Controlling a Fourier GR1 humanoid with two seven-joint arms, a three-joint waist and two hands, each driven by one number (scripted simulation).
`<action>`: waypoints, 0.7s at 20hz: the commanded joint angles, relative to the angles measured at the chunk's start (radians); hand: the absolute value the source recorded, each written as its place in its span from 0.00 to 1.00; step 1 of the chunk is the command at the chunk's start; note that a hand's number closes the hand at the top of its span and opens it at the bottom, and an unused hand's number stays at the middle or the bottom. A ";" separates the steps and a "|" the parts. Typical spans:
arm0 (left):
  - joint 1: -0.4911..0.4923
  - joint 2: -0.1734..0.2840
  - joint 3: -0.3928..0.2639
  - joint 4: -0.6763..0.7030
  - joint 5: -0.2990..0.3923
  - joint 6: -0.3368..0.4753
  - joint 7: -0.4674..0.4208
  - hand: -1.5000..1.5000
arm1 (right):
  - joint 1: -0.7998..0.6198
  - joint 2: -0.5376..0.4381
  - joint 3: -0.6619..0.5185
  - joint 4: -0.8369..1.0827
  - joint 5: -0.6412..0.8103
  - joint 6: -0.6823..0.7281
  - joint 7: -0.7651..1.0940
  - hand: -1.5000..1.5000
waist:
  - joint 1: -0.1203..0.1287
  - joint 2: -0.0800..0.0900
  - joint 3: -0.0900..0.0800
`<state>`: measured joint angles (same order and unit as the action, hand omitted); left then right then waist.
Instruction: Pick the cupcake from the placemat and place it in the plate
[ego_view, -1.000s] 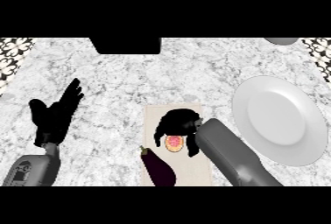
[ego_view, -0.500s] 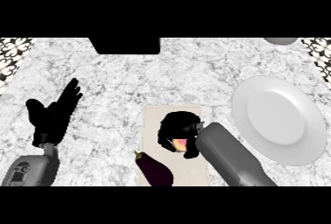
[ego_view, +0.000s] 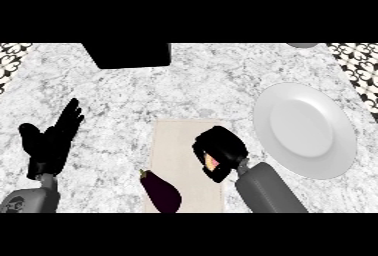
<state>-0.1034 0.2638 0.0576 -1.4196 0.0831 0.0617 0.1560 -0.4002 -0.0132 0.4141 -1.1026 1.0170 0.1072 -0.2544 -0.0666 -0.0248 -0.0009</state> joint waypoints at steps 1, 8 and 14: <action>-0.007 0.007 0.022 0.000 0.008 0.009 0.005 0.50 | 0.116 0.013 -0.050 -0.211 0.015 -0.161 0.149 1.00 | -0.022 -0.003 0.000; 0.028 0.006 0.017 -0.008 0.013 -0.015 -0.024 0.50 | 0.307 -0.012 -0.096 -0.626 0.117 -0.333 0.313 1.00 | -0.001 0.005 -0.001; -0.029 -0.010 -0.021 -0.036 -0.017 -0.011 0.029 0.50 | 0.414 -0.050 -0.229 -0.863 0.006 -0.224 0.416 1.00 | 0.052 0.022 0.001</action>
<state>-0.1122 0.2601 0.0551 -1.4386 0.0817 0.0517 0.1635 -0.0247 -0.0405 0.2676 -1.8293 1.0736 -0.1613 0.0957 -0.0416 -0.0113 -0.0006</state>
